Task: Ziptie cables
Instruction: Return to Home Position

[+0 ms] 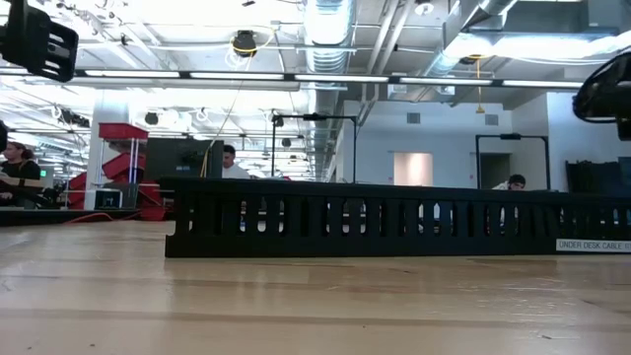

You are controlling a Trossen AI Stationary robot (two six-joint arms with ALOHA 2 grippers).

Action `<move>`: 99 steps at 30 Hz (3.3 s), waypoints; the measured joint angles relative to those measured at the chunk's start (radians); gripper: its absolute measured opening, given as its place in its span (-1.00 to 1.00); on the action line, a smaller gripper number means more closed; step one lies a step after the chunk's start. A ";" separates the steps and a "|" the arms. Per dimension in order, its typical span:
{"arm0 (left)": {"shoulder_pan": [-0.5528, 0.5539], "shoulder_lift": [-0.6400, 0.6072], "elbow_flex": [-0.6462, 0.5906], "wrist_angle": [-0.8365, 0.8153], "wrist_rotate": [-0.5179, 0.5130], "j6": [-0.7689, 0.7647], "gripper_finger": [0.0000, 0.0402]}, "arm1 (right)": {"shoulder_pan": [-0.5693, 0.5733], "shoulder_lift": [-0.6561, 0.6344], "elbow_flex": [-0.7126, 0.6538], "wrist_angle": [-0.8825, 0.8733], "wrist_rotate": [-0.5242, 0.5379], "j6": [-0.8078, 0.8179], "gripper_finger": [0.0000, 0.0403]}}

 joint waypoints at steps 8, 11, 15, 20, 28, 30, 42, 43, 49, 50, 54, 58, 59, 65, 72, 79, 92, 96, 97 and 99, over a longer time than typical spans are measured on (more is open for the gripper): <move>0.000 0.000 -0.001 0.026 -0.067 0.180 0.43 | -0.316 0.031 0.000 0.150 -0.362 -0.334 -1.00; 0.000 0.000 -0.001 0.026 -0.096 0.185 0.43 | -0.533 0.033 0.000 0.375 -0.579 -0.575 -1.00; 0.000 0.001 0.000 0.015 -0.144 0.208 0.43 | -0.851 0.034 0.000 0.550 -0.997 -0.832 -1.00; 0.000 0.000 0.000 0.016 -0.175 0.246 0.43 | -1.153 0.026 0.000 0.433 -1.223 -0.832 -1.00; 0.000 0.000 0.000 0.026 -0.180 0.272 0.43 | -1.370 -0.147 0.000 0.261 -1.432 -0.886 -1.00; 0.000 0.000 -0.001 0.027 -0.186 0.287 0.43 | -1.390 -0.234 0.000 0.141 -1.444 -0.840 -1.00; 0.001 0.000 -0.003 0.030 -0.274 0.327 0.43 | -1.391 -0.456 0.016 0.039 -1.493 -0.855 -1.00; 0.001 0.000 -0.003 0.030 -0.274 0.327 0.43 | -1.391 -0.454 0.016 0.042 -1.491 -0.855 -1.00; 0.001 0.001 -0.003 0.030 -0.274 0.293 0.43 | -1.391 -0.454 0.015 0.054 -1.480 -0.849 -1.00; 0.001 0.001 -0.003 0.032 -0.274 0.290 0.43 | -1.391 -0.454 0.015 0.055 -1.480 -0.839 -1.00; 0.001 0.000 -0.003 0.033 -0.274 0.294 0.43 | -1.391 -0.454 0.016 0.044 -1.478 -0.831 -1.00; 0.001 0.000 -0.004 0.033 -0.274 0.301 0.43 | -1.391 -0.452 0.016 0.043 -1.478 -0.831 -1.00; 0.001 0.001 -0.004 0.034 -0.274 0.297 0.43 | -1.391 -0.452 0.016 0.043 -1.478 -0.831 -1.00; 0.001 0.001 -0.004 0.034 -0.274 0.295 0.43 | -1.391 -0.452 0.016 0.043 -1.477 -0.831 -1.00; 0.001 0.001 -0.004 0.034 -0.274 0.294 0.43 | -1.391 -0.452 0.016 0.043 -1.473 -0.831 -1.00; 0.001 0.001 -0.004 0.034 -0.274 0.294 0.43 | -1.391 -0.452 0.017 0.043 -1.473 -0.831 -1.00; 0.001 0.001 -0.005 0.034 -0.274 0.294 0.43 | -1.391 -0.452 0.017 0.043 -1.473 -0.830 -1.00; 0.001 0.001 -0.005 0.034 -0.274 0.294 0.43 | -1.391 -0.452 0.017 0.043 -1.473 -0.830 -1.00; 0.001 0.001 -0.005 0.034 -0.274 0.294 0.43 | -1.391 -0.452 0.017 0.043 -1.473 -0.830 -1.00; 0.001 0.001 -0.005 0.034 -0.274 0.294 0.43 | -1.391 -0.452 0.017 0.043 -1.473 -0.830 -1.00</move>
